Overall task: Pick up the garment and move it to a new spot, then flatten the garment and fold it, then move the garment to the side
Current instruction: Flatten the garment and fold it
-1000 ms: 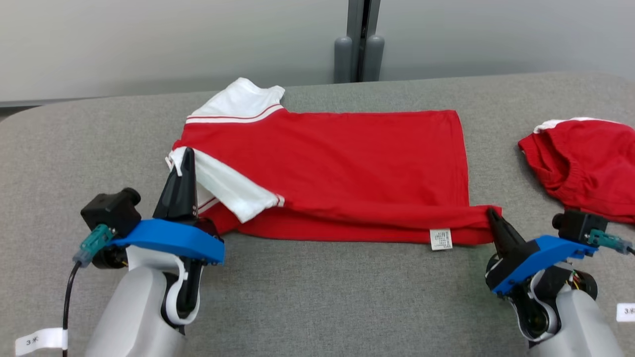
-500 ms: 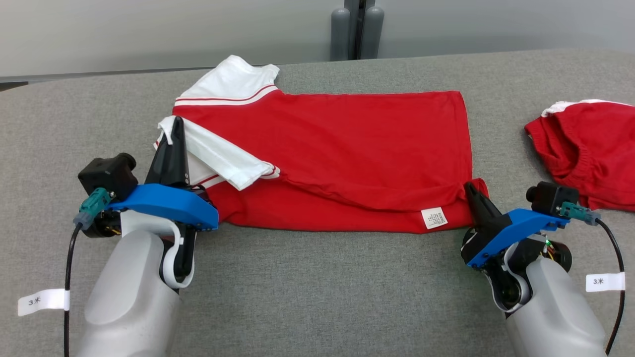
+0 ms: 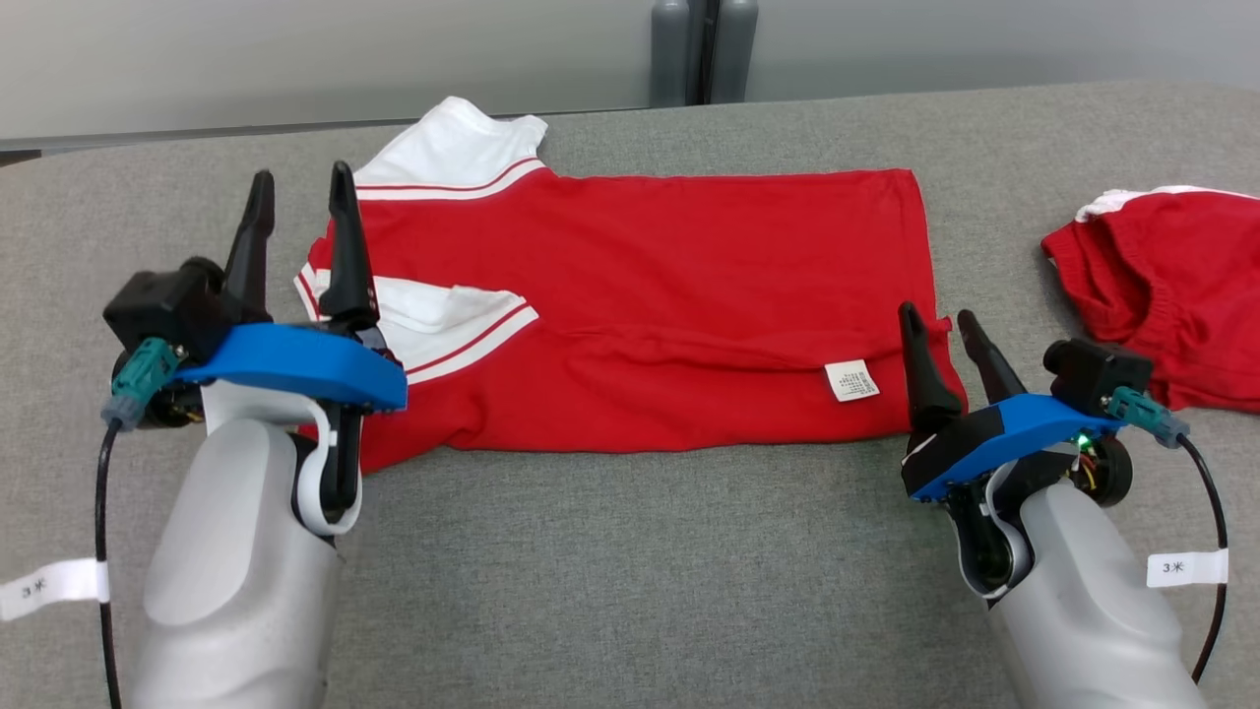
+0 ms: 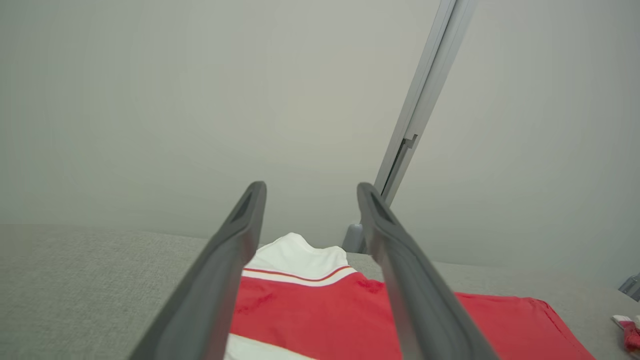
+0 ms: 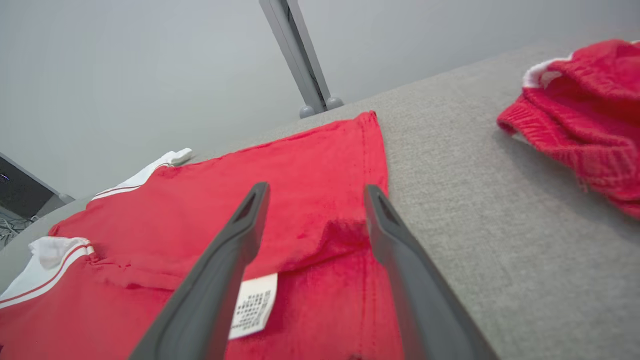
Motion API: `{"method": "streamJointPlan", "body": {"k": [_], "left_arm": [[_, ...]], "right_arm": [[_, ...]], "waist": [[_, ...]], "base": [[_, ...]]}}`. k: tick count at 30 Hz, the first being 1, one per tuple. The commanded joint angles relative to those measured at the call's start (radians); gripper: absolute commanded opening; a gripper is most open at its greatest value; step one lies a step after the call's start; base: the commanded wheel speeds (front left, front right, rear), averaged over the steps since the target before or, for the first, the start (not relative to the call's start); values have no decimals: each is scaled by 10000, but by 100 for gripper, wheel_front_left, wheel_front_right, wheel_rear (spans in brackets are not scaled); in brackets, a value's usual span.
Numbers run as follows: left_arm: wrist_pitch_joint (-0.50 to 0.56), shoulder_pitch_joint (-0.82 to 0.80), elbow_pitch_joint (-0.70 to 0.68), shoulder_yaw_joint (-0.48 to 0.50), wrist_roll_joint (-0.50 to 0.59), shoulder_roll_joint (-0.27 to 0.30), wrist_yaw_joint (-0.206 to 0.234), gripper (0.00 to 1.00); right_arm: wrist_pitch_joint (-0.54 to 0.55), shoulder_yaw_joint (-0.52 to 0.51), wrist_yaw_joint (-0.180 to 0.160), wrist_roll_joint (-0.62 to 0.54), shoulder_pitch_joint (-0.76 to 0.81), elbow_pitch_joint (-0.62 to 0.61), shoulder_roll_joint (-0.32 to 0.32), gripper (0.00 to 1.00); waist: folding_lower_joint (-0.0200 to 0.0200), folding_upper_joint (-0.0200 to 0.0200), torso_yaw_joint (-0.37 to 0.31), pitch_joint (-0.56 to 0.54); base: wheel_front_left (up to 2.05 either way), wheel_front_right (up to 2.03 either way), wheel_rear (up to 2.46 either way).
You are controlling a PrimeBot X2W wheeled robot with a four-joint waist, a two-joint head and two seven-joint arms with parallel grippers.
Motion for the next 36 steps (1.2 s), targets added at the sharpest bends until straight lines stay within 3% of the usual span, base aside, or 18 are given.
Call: {"method": "streamJointPlan", "body": {"k": [1,9,13,23,30,31,32,34,35,36], "left_arm": [[-42,306,-130,111,158,-33,-83,100],[-40,1605,-649,191,205,-90,-252,100],[124,2593,-620,237,-1,54,-228,100],[2771,4016,-1069,771,-875,143,943,100],[3490,3934,-1222,1056,-1597,-48,1115,100],[3518,3892,-1201,1076,-1646,-61,1098,77],[3471,3837,-1199,1130,-1721,-71,1094,42],[3305,3733,-1207,1221,-1839,-103,1028,11],[3213,3692,-1194,1267,-1929,-125,975,0],[3121,3670,-1176,1295,-1998,-156,943,0]], "right_arm": [[-178,-44,1,-239,108,-243,-18,100],[-399,-724,1,-1696,1439,-1853,-18,100],[125,-1082,1,-2722,2538,-3049,-19,100],[1846,-1230,1,-2983,4274,-5681,-18,100],[2332,-1210,1,-2784,4104,-5749,-19,100],[2320,-1210,1,-2776,4018,-5655,-18,100],[2342,-1221,1,-2714,3924,-5535,-19,100],[2372,-1186,1,-2593,3734,-5242,-18,100],[2332,-1172,1,-2552,3613,-5087,-18,100],[2325,-1123,1,-2503,3495,-4892,-18,100]], "waist": [[-1,0,-14,-64],[-1,0,8,-396],[-1,0,28,-613],[-1,0,10,-638],[-1,0,-92,-364],[-1,0,-103,-329],[-1,0,-111,-290],[-1,0,-109,-213],[-1,0,-103,-176],[-1,0,-91,-145]], "base": [[0,0,0],[0,0,0],[0,0,0],[0,0,0],[0,0,0],[0,0,0],[0,0,0],[0,0,0],[0,0,0],[0,0,0]]}}
